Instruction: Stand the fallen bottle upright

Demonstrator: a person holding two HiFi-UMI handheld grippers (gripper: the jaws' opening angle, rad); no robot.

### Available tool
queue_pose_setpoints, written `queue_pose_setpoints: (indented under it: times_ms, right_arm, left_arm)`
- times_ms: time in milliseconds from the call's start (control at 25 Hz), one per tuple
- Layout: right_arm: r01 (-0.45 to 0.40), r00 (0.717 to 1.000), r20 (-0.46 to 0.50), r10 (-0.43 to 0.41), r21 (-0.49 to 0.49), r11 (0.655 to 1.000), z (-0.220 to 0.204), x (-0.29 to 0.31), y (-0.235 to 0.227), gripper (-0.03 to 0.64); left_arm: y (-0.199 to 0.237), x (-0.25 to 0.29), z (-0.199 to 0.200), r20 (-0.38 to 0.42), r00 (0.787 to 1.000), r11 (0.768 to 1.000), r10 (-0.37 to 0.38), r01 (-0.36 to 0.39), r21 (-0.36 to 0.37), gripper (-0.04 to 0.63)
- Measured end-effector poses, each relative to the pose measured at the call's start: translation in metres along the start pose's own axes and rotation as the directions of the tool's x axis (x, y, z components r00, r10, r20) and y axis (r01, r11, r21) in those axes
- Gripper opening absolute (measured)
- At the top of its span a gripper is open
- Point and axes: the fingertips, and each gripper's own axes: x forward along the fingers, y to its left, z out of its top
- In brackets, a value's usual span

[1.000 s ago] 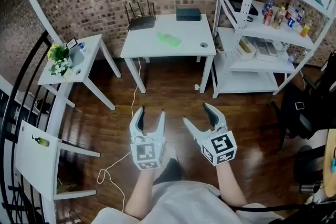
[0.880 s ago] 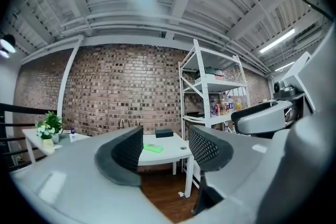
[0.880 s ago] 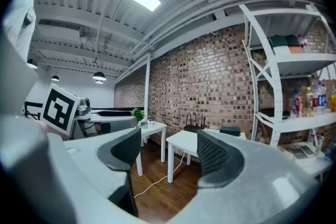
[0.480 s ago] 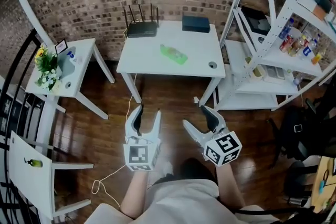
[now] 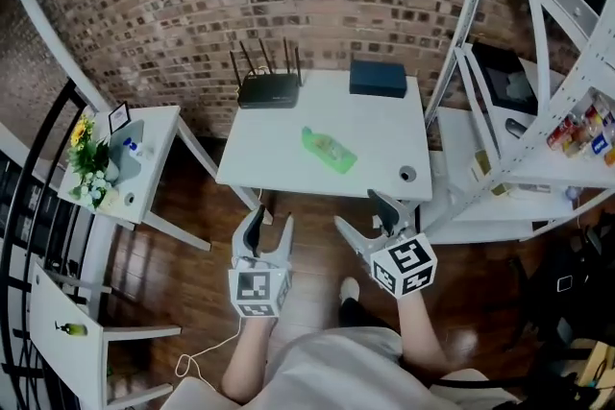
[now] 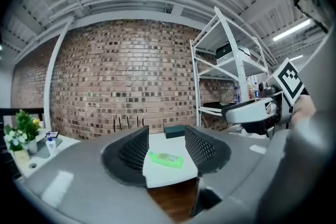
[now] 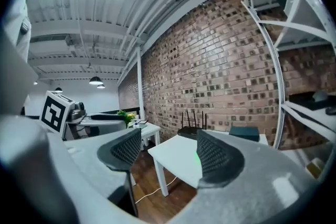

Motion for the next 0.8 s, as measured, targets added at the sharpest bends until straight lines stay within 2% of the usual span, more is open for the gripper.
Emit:
queue_pose_setpoints:
  times_ms: [160, 320, 440, 560, 800]
  right_arm:
    - [-0.001, 1.000, 0.021, 0.001, 0.002, 1.000, 0.027, 0.033, -0.064, 0.319]
    - [-0.029, 1.000, 0.013, 0.028, 0.037, 0.999, 0.018, 0.063, -0.096, 0.319]
    - [-0.059, 0.998, 0.007, 0.059, 0.058, 0.997, 0.005, 0.087, -0.104, 0.278]
    - [-0.077, 0.996, -0.049, 0.079, 0.050, 0.996, -0.005, 0.122, -0.111, 0.276]
    - [-0.091, 0.981, -0.171, 0.086, -0.023, 0.996, -0.012, 0.208, -0.132, 0.276]
  left_arm:
    - [0.000, 0.058, 0.025, 0.021, 0.999, 0.999, 0.026, -0.027, 0.033, 0.227]
    - [0.007, 0.091, 0.004, -0.038, 0.998, 0.999, 0.053, -0.052, 0.015, 0.225]
    - [0.018, 0.112, -0.016, -0.088, 0.994, 0.998, 0.062, -0.065, -0.024, 0.225]
    - [0.037, 0.140, -0.026, -0.104, 0.993, 0.997, 0.062, -0.066, -0.041, 0.225]
    - [0.092, 0.212, -0.031, -0.082, 0.996, 0.996, 0.028, -0.034, -0.079, 0.218]
